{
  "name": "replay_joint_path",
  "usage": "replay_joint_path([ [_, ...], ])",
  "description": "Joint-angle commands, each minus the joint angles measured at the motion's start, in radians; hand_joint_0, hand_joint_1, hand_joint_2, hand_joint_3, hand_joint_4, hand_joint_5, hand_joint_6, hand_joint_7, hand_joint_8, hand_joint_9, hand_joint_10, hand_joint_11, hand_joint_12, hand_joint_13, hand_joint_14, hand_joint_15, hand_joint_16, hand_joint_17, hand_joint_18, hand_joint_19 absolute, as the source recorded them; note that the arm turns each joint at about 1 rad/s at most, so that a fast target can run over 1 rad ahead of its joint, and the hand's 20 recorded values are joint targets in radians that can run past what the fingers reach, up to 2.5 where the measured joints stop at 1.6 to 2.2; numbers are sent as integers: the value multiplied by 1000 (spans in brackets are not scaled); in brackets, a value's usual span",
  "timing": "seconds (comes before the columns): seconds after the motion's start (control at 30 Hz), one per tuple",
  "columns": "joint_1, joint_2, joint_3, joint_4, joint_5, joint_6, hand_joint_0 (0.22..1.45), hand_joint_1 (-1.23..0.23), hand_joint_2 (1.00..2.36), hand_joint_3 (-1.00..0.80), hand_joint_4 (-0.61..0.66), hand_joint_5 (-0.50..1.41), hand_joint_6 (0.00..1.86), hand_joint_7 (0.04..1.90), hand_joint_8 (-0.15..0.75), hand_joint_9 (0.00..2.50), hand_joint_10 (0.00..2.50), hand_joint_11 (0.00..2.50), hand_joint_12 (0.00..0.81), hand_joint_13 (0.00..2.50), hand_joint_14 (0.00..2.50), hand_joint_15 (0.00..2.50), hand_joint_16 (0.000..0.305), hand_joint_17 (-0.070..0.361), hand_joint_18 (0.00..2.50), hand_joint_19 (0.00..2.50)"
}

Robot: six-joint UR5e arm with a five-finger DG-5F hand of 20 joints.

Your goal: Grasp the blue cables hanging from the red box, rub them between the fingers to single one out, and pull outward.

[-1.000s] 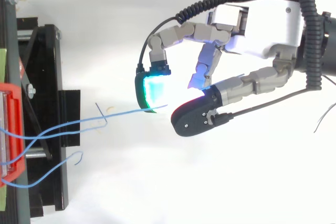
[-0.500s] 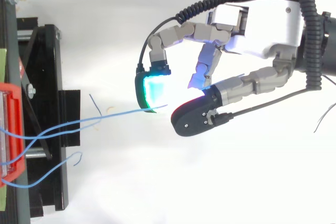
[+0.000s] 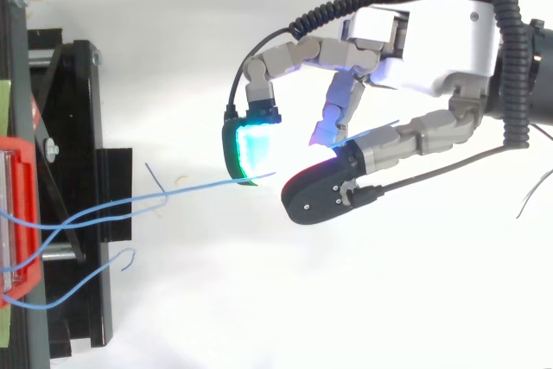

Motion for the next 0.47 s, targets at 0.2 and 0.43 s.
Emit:
replay_joint_path([
  [0.2, 0, 0, 0, 0, 0, 0, 584, -736, 1008, -5, -91, 87, 604, 1539, 383, 1344, 2, 28, 463, 1272, 10, 263, 61, 138, 1267, 444],
  [0.43, 0, 0, 0, 0, 0, 0, 585, -736, 1008, -9, -92, 87, 604, 1533, 380, 1351, 0, 25, 464, 1269, 10, 254, 61, 138, 1267, 442],
])
